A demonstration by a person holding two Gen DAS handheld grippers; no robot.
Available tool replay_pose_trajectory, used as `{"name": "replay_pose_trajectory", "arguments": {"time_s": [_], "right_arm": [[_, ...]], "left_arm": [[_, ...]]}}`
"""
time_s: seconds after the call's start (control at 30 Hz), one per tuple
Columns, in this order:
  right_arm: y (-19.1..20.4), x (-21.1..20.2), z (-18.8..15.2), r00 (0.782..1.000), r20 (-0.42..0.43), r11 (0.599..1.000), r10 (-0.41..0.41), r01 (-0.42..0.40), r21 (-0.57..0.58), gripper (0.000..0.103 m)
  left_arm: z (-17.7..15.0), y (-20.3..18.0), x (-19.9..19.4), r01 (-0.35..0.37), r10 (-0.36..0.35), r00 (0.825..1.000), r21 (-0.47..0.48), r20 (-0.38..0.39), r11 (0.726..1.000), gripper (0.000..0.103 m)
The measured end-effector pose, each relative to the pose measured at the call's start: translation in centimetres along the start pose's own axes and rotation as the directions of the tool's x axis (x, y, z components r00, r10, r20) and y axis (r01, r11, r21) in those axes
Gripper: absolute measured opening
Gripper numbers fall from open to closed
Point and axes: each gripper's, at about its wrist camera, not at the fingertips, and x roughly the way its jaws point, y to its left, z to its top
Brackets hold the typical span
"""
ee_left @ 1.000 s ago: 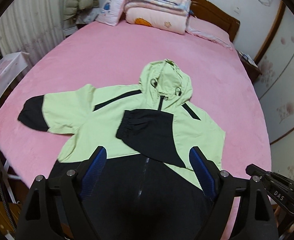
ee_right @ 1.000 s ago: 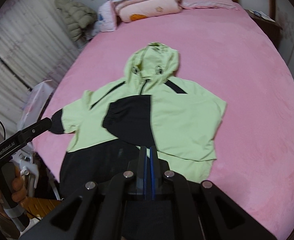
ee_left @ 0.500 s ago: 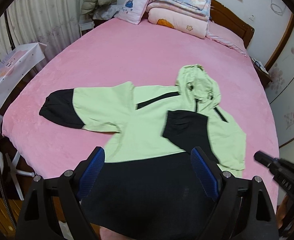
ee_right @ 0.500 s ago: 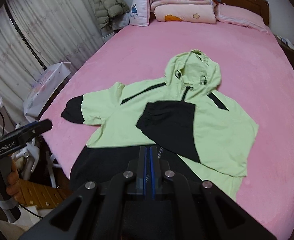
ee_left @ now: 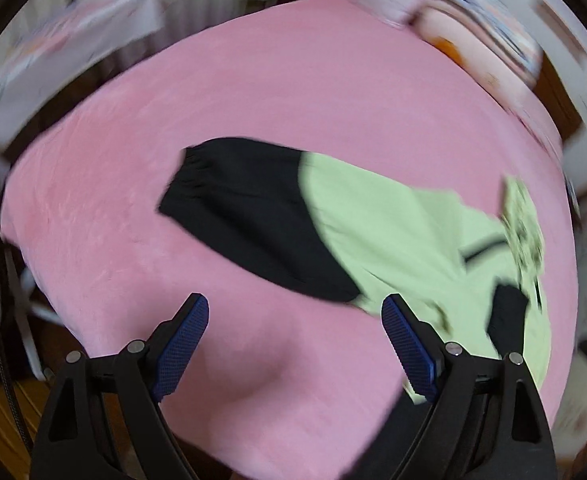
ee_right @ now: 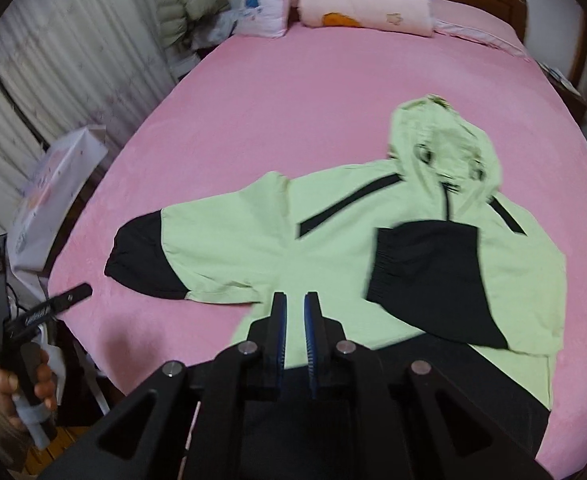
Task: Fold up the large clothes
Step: 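Move the left gripper to the other black cuff and grasp it, then carry the second sleeve with the left gripper across the jacket front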
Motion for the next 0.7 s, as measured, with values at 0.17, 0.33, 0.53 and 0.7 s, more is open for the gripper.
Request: {"name": "replay_pose_trajectory", "arguments": {"time_s": [0.17, 0.33, 0.53, 0.7], "right_arm": [[4.6, 2.6, 1.7, 0.998, -0.059, 0.997, -0.002, -0.003, -0.082, 0.009], [6.9, 4.5, 3.2, 0.995, -0.101, 0.993, -0.015, 0.003, -0.121, 0.009], [7.1, 6.3, 4.2, 0.990, -0.140, 0.994, -0.032, 0.017, -0.104, 0.009], [5.9, 7.7, 3.9, 0.982, -0.182, 0.997, -0.048, 0.037, -0.065, 0.009]], "left_arm": [[2.6, 8.6, 7.4, 0.020, -0.035, 0.998, -0.272, -0.048, 0.962, 0.075], [3.1, 13.3, 13.7, 0.013, -0.061, 0.994, -0.471, -0.086, 0.882, 0.064], [4.3, 12.6, 16.9, -0.027, -0.017, 0.996, -0.463, -0.091, 0.886, 0.065], [5.7, 10.4, 17.8, -0.056, 0.019, 0.995, -0.390, -0.097, 0.919, 0.013]]}}
